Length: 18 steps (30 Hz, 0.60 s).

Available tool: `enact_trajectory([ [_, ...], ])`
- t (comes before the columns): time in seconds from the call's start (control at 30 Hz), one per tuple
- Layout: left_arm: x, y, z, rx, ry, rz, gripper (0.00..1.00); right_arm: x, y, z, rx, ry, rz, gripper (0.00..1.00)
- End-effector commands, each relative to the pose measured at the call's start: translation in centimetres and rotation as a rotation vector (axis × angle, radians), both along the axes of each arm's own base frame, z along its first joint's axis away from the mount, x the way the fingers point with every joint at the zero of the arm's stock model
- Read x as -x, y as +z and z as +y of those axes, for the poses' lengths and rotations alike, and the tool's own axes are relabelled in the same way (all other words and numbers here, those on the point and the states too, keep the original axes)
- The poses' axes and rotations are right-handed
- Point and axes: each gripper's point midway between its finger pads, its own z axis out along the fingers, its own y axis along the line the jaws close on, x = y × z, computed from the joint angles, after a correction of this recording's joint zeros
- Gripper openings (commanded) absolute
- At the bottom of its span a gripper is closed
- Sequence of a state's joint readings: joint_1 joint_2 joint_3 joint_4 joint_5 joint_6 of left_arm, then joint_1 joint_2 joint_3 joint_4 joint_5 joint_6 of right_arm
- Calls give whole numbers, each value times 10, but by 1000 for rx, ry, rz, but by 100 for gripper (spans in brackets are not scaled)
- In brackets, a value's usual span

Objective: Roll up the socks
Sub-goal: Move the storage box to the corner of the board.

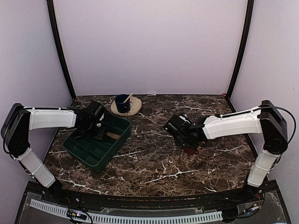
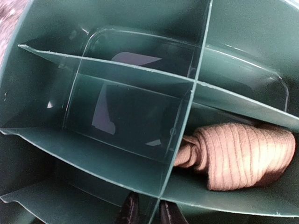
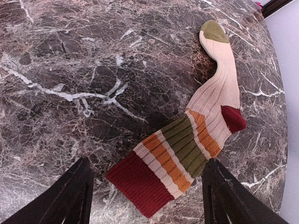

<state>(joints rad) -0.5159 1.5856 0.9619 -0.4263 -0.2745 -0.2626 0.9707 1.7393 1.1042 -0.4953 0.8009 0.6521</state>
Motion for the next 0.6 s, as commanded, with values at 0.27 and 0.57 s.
enact_trajectory([
  [0.27,9,-5,69,-56,183,73,17,8,-35,-14,-3,14,123,74],
  [0.57,-11,-2,81,-39,216,64,17,14,-60,-25,-8,-2,215,74],
])
